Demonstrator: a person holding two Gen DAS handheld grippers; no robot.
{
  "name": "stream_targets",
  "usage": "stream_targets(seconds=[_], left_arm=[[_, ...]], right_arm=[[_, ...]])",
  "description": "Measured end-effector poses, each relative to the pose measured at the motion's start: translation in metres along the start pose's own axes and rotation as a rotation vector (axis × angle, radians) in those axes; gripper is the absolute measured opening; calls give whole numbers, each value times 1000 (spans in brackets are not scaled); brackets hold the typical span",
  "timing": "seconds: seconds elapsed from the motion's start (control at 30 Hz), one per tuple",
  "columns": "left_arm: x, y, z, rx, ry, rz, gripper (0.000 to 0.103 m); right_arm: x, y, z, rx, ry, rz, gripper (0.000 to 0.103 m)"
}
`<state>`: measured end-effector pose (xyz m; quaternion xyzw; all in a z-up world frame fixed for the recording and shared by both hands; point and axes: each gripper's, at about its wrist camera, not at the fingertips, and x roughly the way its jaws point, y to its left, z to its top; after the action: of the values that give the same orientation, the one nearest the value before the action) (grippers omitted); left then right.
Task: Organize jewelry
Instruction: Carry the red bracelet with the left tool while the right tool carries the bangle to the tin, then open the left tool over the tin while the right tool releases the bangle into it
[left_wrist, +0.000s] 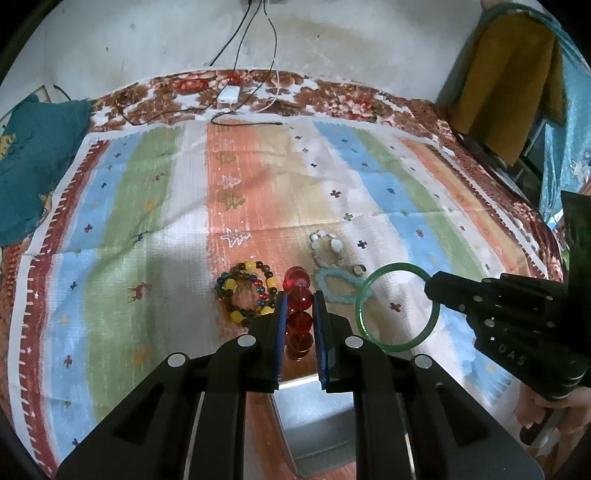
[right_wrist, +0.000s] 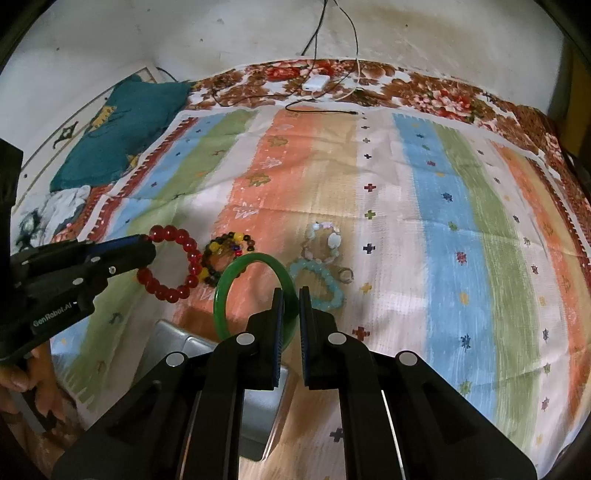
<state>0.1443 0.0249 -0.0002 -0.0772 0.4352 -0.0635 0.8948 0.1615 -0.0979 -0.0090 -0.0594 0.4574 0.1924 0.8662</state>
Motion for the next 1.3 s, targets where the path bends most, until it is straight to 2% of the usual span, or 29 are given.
stream_targets(seconds=[0.37,0.77,0.93,0.97,1.0,1.03,1.07,1.1,1.17,1.3], left_arm=[[-23,-13,-22,19,-22,-21,13],[-29,-24,-49,29,4,-50,13],[-27,-26,-54,7,20,-91,13],[-26,-26,-55,3,21,-95,14],[-27,-26,-55,-1,17,-92,16],[-27,-25,-55,-4,17,-90,20],[-27,-24,-54,-8,17,-84,32],[-27,-22,-54,-14,11,-75,38],[-27,-18,-52,-26,3,-54,40],[-23,-4,-46,-63,1,-10,52]], right_arm=[[-26,12,-19,-30,-44,14,9],[-27,21,-43,-51,-2,38,9],[-28,23,-46,-36,-1,105,10],[-29,23,-46,-26,-2,109,12],[-29,22,-45,-21,-5,109,19],[-30,21,-44,-19,-13,103,36],[-30,20,-43,-15,-18,93,44],[-30,19,-42,-12,-22,83,49],[-28,15,-41,-6,-18,70,49],[-20,5,-35,27,-1,50,55]])
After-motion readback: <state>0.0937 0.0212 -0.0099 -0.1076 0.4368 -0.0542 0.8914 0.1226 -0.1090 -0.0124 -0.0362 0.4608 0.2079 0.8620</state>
